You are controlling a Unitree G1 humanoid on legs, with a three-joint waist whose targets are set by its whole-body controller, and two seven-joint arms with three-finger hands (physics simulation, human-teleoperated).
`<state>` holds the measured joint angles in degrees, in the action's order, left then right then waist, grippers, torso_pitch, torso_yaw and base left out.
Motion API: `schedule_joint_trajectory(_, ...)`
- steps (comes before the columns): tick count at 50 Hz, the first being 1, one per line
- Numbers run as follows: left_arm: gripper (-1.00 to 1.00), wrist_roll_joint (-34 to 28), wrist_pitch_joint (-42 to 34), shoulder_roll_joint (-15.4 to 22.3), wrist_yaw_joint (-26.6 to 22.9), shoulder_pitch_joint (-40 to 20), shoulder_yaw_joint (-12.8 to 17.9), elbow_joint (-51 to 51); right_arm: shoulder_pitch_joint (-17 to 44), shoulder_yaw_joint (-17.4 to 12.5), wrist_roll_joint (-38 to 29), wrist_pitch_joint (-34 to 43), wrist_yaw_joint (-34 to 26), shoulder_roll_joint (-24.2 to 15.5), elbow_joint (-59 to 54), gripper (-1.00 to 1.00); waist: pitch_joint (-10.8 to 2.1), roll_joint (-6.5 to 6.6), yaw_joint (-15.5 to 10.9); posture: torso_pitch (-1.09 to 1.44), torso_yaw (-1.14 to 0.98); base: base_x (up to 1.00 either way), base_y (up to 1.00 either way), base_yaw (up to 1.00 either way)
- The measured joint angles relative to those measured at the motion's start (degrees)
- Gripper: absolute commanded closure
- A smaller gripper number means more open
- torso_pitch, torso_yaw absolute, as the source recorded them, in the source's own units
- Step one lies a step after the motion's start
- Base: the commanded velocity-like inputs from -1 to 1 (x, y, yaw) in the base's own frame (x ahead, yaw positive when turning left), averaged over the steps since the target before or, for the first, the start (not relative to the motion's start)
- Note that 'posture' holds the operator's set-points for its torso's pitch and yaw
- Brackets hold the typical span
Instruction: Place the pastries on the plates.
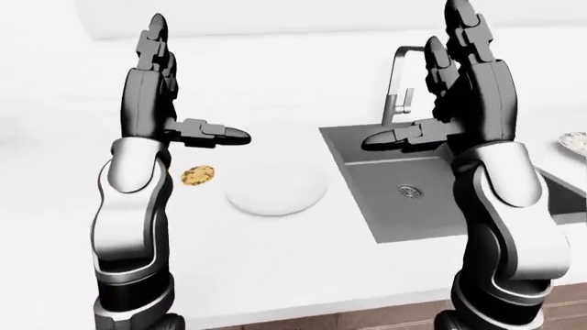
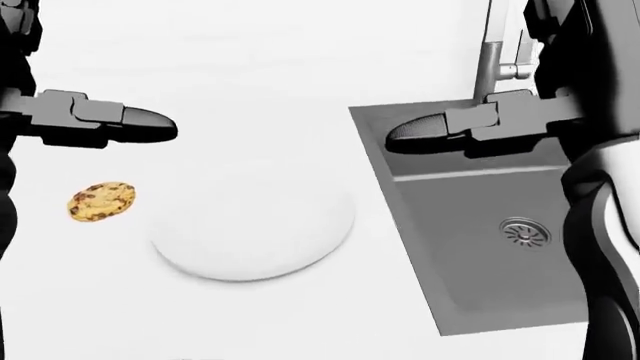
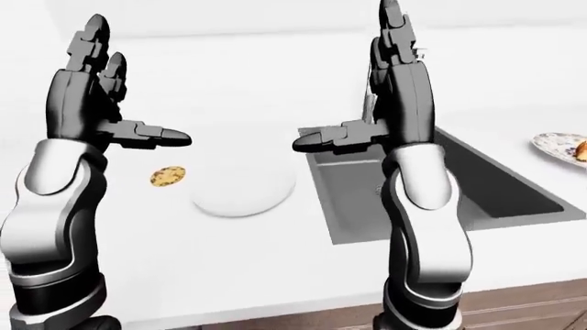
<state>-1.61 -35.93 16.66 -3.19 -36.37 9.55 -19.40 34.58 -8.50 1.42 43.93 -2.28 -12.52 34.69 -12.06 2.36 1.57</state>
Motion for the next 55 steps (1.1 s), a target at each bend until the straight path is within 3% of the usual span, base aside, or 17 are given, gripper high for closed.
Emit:
schedule_joint_trajectory(4,-1.00,-0.2,0.0,0.0,-0.3,0.5,0.4,0.2,-0.7,0.4,0.1,0.4,0.2,0.5,0.5,-1.00,0.29,0.81,-0.3,-0.40,0.00,0.00,0.44,0.00)
schedule_joint_trajectory(9,-1.00,-0.8,0.1,0.0,-0.2,0.3,0.9,-0.1,-0.4,0.5,0.9,0.5,0.1,0.4,1.2,-1.00,-1.08,-1.65,-0.1,-0.40,0.00,0.01,0.29,0.00)
schedule_joint_trajectory(13,-1.00,-0.9,0.0,0.0,-0.4,0.4,0.7,-0.5,0.0,-0.4,2.1,0.6,1.6,0.6,1.5,-1.00,-2.62,-2.64,-1.3,-0.40,0.00,0.00,0.00,0.00)
schedule_joint_trajectory(17,-1.00,-1.4,-0.2,0.2,-0.3,0.3,1.4,-0.4,0.0,0.3,2.9,0.6,2.2,0.3,1.5,-1.00,-3.32,-4.12,-2.3,-0.40,0.00,0.00,0.00,0.00)
schedule_joint_trajectory(24,-1.00,-1.0,-1.7,0.3,-0.6,-1.3,0.9,0.5,0.3,0.2,3.2,1.2,2.2,-0.1,0.8,-1.00,-3.57,-3.20,-2.9,-0.40,0.00,0.00,0.00,0.00)
schedule_joint_trajectory(34,-1.00,0.0,-6.7,6.1,-1.9,-13.9,1.4,5.8,-0.5,-0.8,3.6,1.4,2.4,-0.5,2.2,-1.00,-3.83,-2.43,-2.6,-0.40,0.00,0.00,0.00,0.00)
schedule_joint_trajectory(39,-1.00,-1.0,-6.1,9.4,-3.6,-22.6,0.5,14.7,-0.7,-0.7,4.3,1.4,2.9,-0.2,2.2,-1.00,-3.89,-2.27,-2.4,-0.40,0.00,0.00,0.00,0.00)
schedule_joint_trajectory(45,-1.00,-3.6,1.8,12.6,-6.5,-35.4,-0.7,36.9,-0.7,-1.1,5.1,1.6,3.5,-0.5,3.3,-1.00,-3.73,-2.64,-2.2,-0.40,0.00,0.00,0.00,0.00)
schedule_joint_trajectory(50,-1.00,-5.5,11.1,14.7,-7.0,-42.1,-0.3,53.3,-0.4,-1.3,5.6,1.8,3.8,-0.9,3.5,-1.00,-3.73,-2.75,-1.9,-0.40,0.00,0.00,0.00,0.00)
schedule_joint_trajectory(55,-1.00,-5.8,12.9,15.3,-6.5,-42.2,0.5,54.0,0.1,-0.8,5.1,2.1,3.6,-1.8,3.2,-1.00,-3.44,-2.94,-1.6,-0.40,0.00,0.00,0.03,0.00)
